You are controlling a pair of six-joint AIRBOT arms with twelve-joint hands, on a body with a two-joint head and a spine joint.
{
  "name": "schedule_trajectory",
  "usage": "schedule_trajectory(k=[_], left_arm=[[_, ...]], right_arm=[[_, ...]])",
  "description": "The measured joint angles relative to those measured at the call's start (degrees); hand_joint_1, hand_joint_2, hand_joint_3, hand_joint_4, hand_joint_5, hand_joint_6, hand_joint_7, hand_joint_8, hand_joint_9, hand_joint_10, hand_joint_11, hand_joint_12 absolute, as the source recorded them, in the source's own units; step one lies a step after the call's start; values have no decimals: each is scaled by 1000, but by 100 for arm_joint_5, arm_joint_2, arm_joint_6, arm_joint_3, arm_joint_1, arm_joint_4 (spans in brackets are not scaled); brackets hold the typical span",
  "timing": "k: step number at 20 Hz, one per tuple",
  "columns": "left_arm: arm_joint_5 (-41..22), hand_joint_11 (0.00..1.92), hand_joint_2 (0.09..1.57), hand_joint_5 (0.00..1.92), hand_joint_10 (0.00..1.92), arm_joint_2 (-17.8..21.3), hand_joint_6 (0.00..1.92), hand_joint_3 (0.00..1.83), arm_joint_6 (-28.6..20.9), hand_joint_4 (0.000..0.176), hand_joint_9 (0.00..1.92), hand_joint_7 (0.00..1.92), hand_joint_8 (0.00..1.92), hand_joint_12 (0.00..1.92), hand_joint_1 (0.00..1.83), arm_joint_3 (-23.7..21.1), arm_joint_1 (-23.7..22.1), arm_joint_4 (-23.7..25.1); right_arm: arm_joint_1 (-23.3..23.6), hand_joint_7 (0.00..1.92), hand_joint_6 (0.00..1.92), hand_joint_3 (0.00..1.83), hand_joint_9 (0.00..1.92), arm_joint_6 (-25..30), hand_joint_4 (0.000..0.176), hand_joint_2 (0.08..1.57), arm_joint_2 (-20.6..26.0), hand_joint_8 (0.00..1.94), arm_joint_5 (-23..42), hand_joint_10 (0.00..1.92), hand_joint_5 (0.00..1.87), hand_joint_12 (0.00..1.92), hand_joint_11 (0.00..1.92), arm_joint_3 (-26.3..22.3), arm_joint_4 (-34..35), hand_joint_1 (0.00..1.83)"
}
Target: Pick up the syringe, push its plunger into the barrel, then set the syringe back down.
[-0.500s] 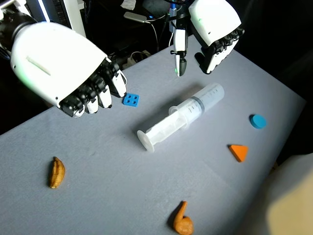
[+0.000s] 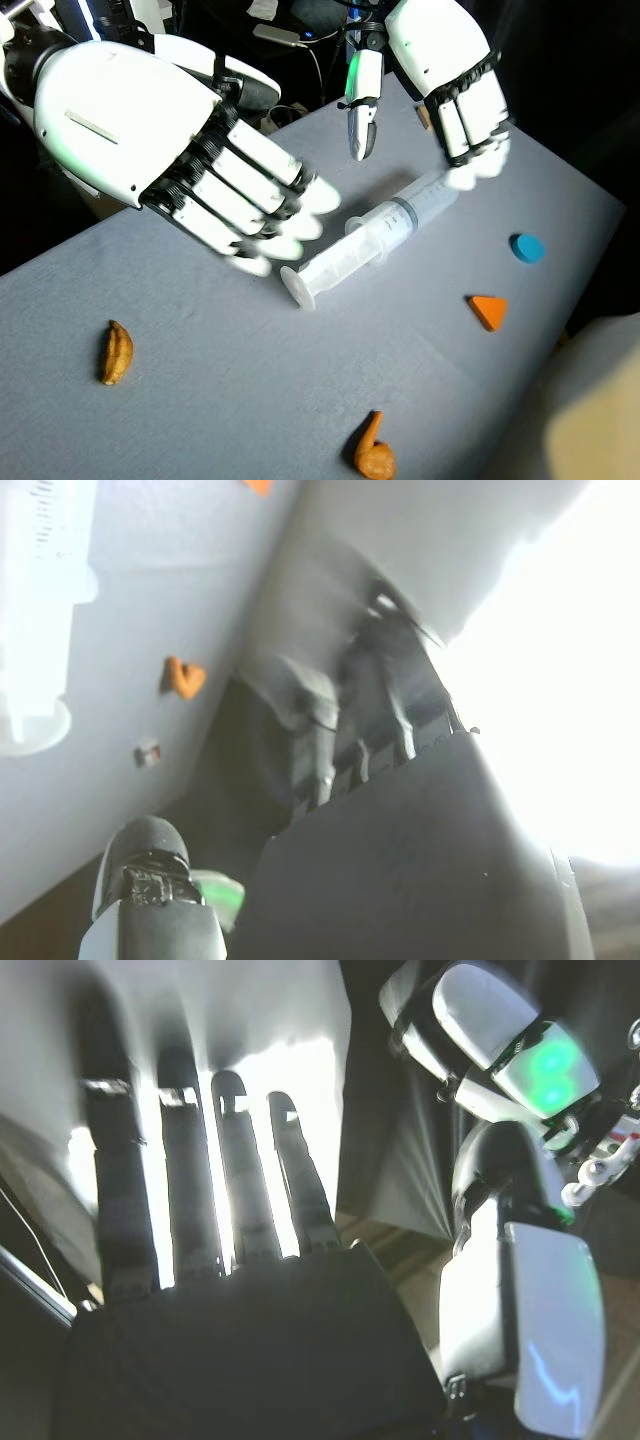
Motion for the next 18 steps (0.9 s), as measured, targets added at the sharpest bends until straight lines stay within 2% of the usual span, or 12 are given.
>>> schedule_trajectory(k=[3,6,7,8,10,14,16,18], left_arm=[[114,0,1035,137,1,0,1,0,0,17,81,62,1,416,123,-35,109,37],[229,0,998,139,1,-26,2,0,-7,16,75,62,1,413,379,-90,260,7],[271,0,979,132,0,-59,0,0,-48,7,75,62,1,391,443,-87,291,13],[365,0,972,128,1,-107,0,0,-184,0,75,63,1,386,488,-87,365,39],[492,0,978,101,0,-201,0,0,-601,0,72,60,0,383,565,-57,535,55],[761,0,999,25,0,-345,0,2,-1226,0,28,17,0,277,635,-59,791,111],[837,0,999,21,0,-444,0,1,-1335,0,15,0,0,265,687,-61,881,105],[916,0,996,43,0,-623,6,0,-1775,0,10,0,0,248,709,-70,1145,267]], right_arm=[[-31,61,0,7,3,166,39,1033,0,1,-9,1,31,282,0,2,52,0],[-162,54,0,5,2,680,36,1034,0,0,278,0,30,261,0,0,-4,0],[-205,52,0,5,0,881,36,1035,-26,0,396,0,29,259,0,2,33,0],[-310,52,0,4,0,1331,35,1035,-103,0,656,0,29,273,0,2,-2,0],[-529,56,2,3,9,2210,32,1038,-254,1,1141,2,35,295,0,0,-243,0],[-658,61,1,3,8,2970,29,1041,-291,3,1587,1,34,294,0,0,-446,0],[-719,64,1,3,12,3510,29,1041,-387,3,1823,3,34,295,0,44,-361,0],[-785,66,1,2,15,4179,29,1041,-540,2,2129,2,35,311,0,83,-391,0]])
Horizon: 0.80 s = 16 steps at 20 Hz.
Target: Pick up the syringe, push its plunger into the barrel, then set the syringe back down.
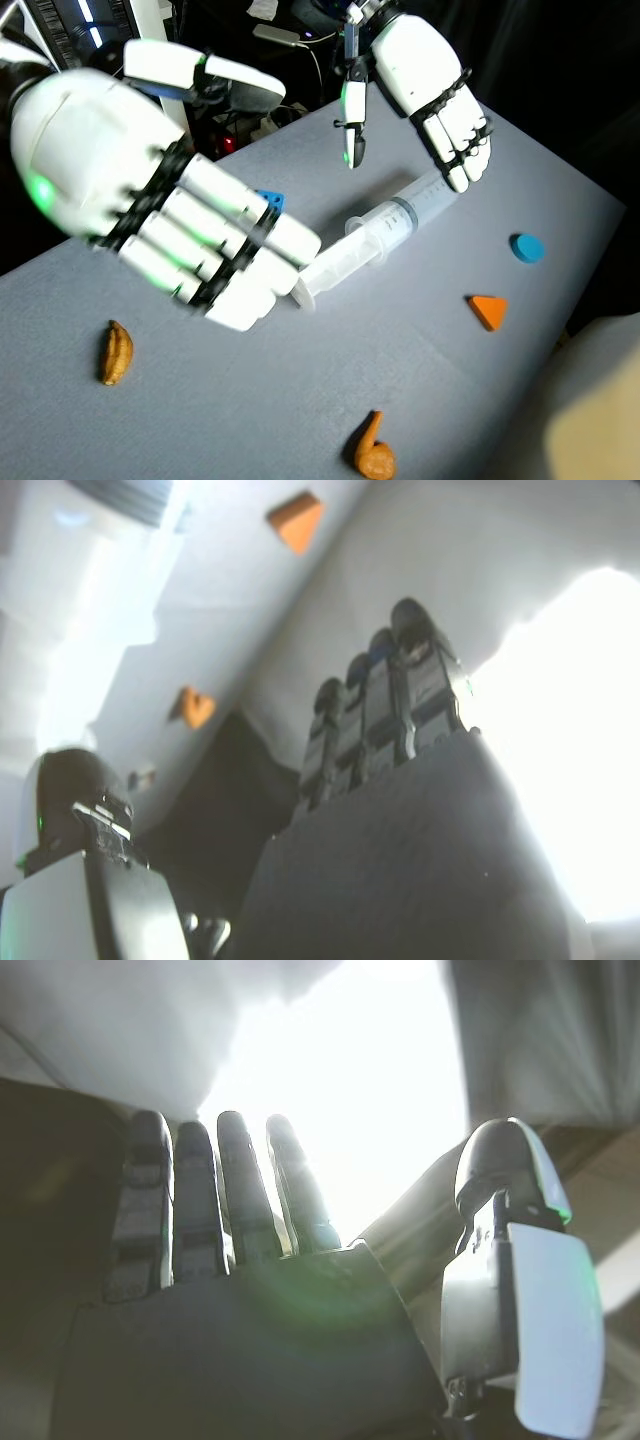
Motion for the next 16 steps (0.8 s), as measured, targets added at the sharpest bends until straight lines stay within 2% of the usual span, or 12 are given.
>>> schedule_trajectory(k=[3,5,8,12,16], left_arm=[[57,0,997,46,0,-199,3,0,-216,0,7,0,0,262,703,70,271,4],[81,0,995,22,0,-341,3,0,-398,0,0,0,0,198,705,188,459,221],[42,0,994,38,0,-498,9,0,-638,0,0,0,0,195,706,337,717,367],[-68,0,998,80,2,-520,0,0,-787,0,20,28,3,279,701,568,1010,481],[-177,0,998,56,0,-608,0,0,-1104,0,0,0,0,228,702,776,1279,837]], right_arm=[[-146,89,1,1,40,365,29,1042,-72,4,236,6,36,370,0,0,-74,0],[-229,87,0,1,43,485,29,1042,-98,2,273,4,36,363,0,0,-157,0],[-286,88,3,1,42,511,29,1044,-105,1,273,2,43,359,0,0,-407,0],[-341,73,0,1,32,470,29,1044,-107,0,216,1,43,303,0,0,-404,0],[-437,69,2,1,27,417,30,1046,-131,0,122,0,51,269,0,0,-367,0]])
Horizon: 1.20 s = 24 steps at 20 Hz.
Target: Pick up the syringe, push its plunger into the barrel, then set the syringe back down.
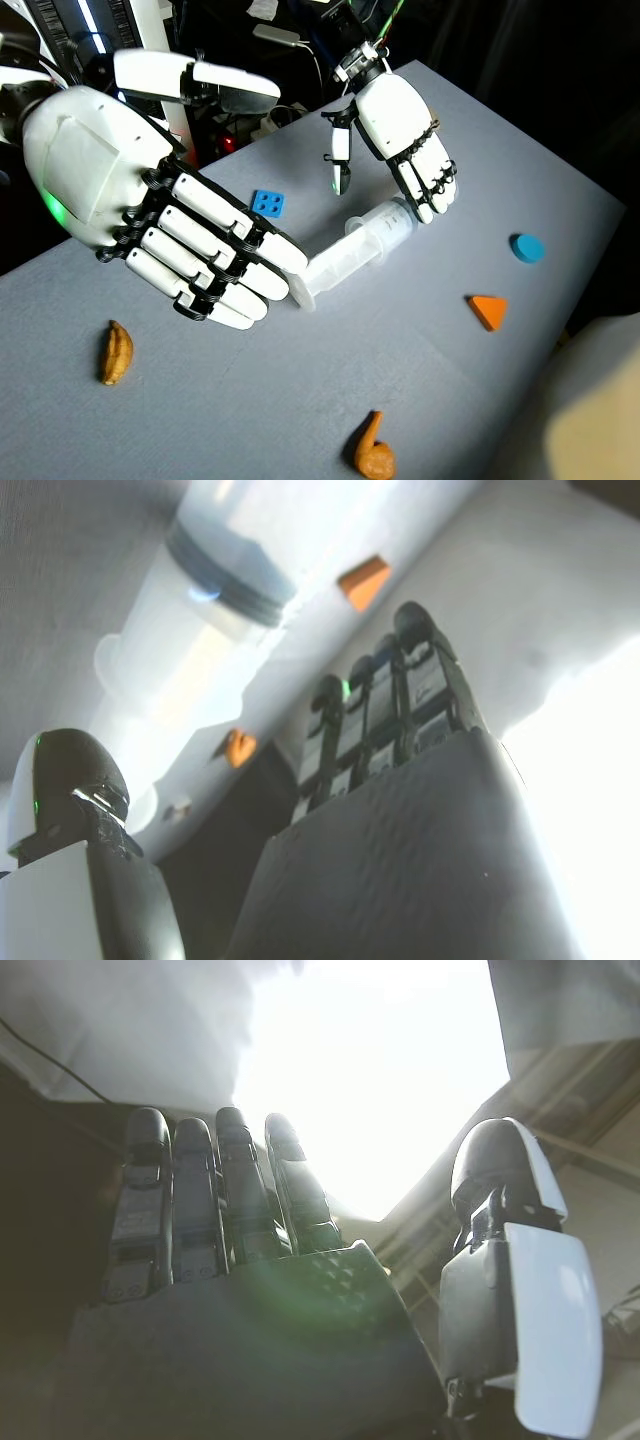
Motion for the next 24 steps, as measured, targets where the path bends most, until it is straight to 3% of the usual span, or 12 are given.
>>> schedule_trajectory(k=[9,24], left_arm=[[24,0,997,44,0,-313,5,0,-446,0,0,0,0,227,686,367,400,455],[-81,0,1007,53,0,-734,1,2,-544,0,3,1,0,229,679,988,634,752]], right_arm=[[-101,66,0,2,13,-120,29,1051,-42,0,-57,1,45,256,0,0,-33,0],[-101,64,1,1,26,-120,29,1056,-42,0,-48,3,42,325,0,0,-50,0]])
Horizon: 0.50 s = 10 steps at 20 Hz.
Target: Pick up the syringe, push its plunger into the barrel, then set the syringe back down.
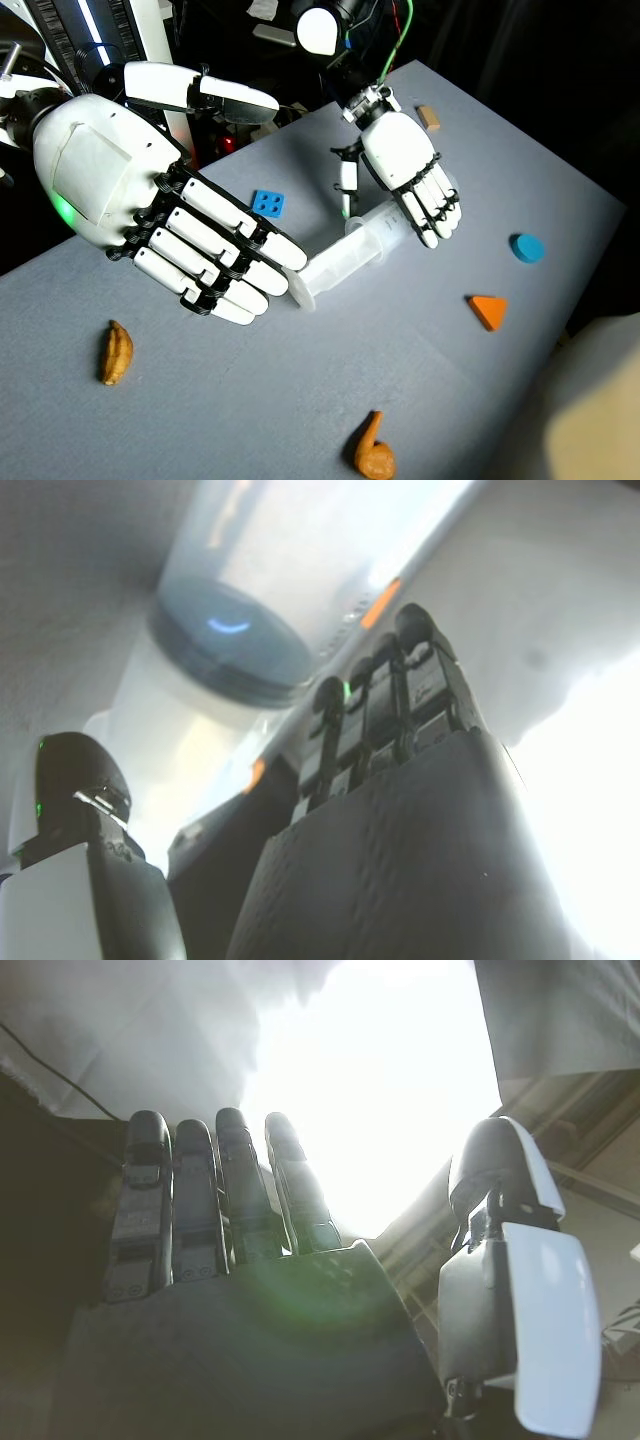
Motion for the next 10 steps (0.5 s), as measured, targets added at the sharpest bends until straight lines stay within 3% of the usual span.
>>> schedule_trajectory(k=[10], left_arm=[[-190,0,1006,60,4,-214,3,1,-136,0,11,13,4,224,704,348,131,122]], right_arm=[[2,80,3,0,36,2,28,1052,-4,3,4,3,53,352,0,0,-31,0]])
